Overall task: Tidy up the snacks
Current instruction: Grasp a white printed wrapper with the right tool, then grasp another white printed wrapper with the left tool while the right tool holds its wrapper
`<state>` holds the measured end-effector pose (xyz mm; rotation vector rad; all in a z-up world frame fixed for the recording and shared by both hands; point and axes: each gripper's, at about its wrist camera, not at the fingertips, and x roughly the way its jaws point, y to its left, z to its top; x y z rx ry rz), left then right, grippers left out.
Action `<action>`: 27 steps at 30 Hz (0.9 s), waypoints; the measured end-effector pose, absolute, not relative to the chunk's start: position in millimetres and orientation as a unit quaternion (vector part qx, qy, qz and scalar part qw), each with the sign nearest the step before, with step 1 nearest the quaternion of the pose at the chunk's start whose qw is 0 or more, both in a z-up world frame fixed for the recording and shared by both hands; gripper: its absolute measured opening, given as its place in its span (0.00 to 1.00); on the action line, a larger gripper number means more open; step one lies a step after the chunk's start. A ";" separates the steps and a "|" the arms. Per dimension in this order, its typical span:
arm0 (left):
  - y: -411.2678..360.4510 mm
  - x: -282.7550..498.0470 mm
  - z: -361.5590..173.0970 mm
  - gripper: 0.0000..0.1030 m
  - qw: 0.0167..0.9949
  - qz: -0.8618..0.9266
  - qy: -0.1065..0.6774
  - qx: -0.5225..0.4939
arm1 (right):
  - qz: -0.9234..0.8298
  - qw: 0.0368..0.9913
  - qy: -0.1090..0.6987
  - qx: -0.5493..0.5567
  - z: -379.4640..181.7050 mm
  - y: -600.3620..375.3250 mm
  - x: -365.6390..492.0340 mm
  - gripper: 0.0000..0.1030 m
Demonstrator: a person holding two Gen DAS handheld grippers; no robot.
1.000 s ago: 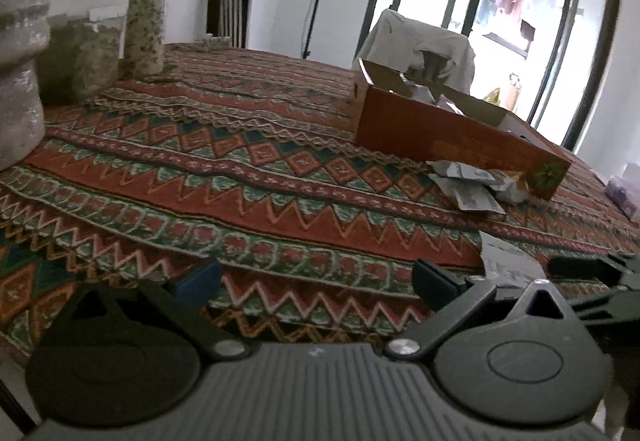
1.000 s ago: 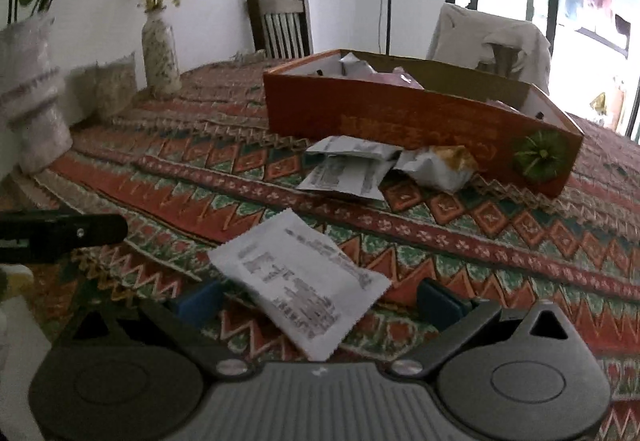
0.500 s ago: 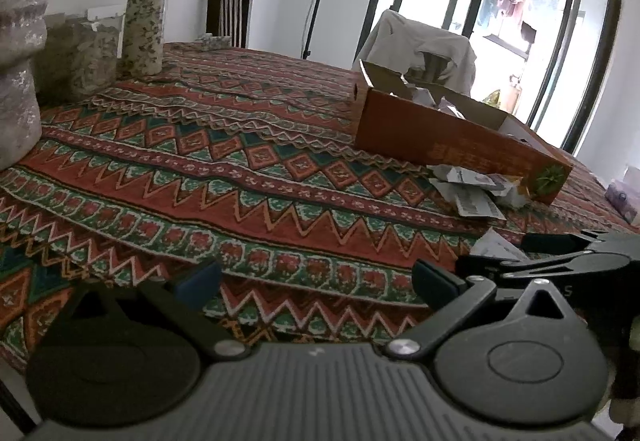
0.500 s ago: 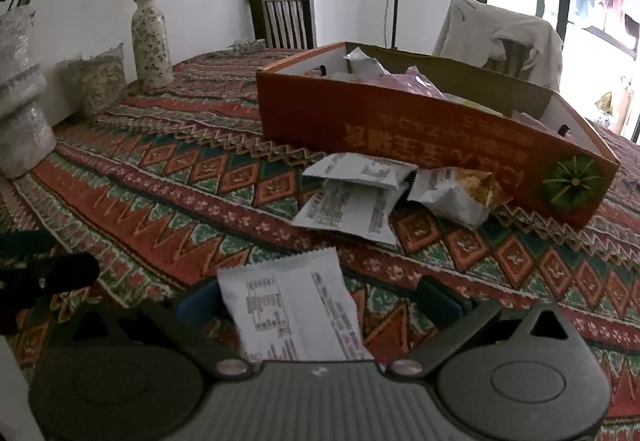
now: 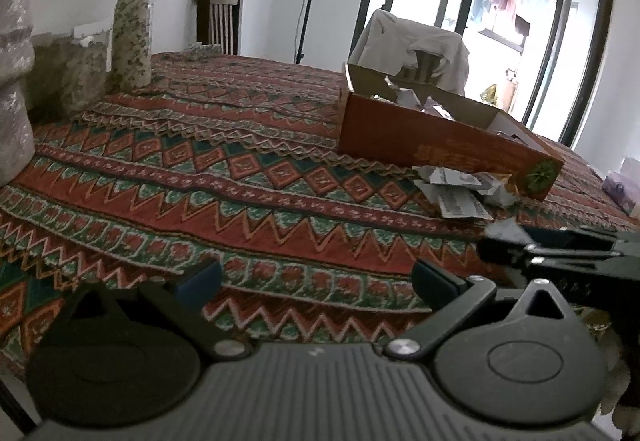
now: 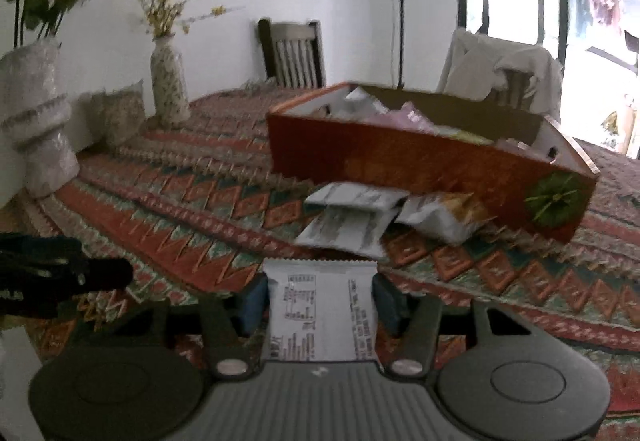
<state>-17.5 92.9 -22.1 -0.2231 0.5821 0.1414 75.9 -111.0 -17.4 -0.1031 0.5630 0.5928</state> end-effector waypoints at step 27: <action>27.1 87.7 1.7 1.00 0.949 0.021 0.299 -0.095 | 0.130 0.965 0.221 0.055 -18.6 -232.5 172.5 0.54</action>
